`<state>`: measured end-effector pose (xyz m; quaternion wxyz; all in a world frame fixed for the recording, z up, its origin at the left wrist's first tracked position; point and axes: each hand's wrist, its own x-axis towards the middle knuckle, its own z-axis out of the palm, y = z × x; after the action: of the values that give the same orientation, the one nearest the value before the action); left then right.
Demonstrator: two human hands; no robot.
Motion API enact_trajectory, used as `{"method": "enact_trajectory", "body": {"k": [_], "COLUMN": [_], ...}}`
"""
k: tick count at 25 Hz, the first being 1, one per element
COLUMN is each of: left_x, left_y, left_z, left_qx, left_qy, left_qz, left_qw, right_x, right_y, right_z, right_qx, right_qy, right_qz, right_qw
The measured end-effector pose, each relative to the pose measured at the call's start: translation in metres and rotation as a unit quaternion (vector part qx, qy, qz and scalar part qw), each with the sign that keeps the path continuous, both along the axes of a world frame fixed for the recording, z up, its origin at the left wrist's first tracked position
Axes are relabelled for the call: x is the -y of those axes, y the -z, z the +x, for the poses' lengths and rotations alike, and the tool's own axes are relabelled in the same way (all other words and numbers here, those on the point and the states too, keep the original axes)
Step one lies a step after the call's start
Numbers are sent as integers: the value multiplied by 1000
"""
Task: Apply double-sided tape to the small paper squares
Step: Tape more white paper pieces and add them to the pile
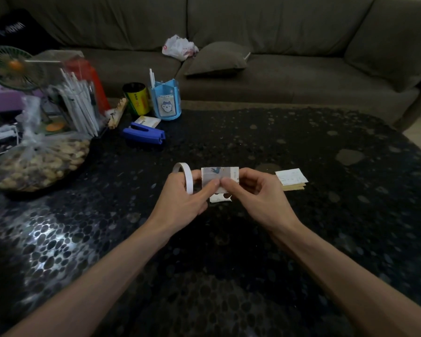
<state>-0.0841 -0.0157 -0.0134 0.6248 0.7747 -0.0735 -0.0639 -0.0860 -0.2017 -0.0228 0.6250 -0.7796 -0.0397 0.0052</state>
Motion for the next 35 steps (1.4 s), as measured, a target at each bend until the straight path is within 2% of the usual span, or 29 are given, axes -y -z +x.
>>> {"method": "enact_trajectory", "body": {"k": [11,16,23,30,35], "left_x": [1,-1,0,1,-1], "left_y": [3,1,3,1,2], "left_z": [-1,1,2,1,3], "left_qx": [-10,-56,-49,-51,-16], "left_qy": [-2,-8,-27,-5,-32], "left_qz": [-2,-19,-17,-12,-8], "left_qw": [1000,998,998,999,999], "right_x": [2,1,1,2,0], "right_y": [-3,-1,-2,-1,-2], "right_z": [1,0,0,2,-1], "right_qx": [-2,-6,-10,-22,-20], "right_qy": [0,-6,-13,-2,-12], "right_qz": [4,12,15,3,31], "right_qw": [1000,1000,1000,1000,999]}}
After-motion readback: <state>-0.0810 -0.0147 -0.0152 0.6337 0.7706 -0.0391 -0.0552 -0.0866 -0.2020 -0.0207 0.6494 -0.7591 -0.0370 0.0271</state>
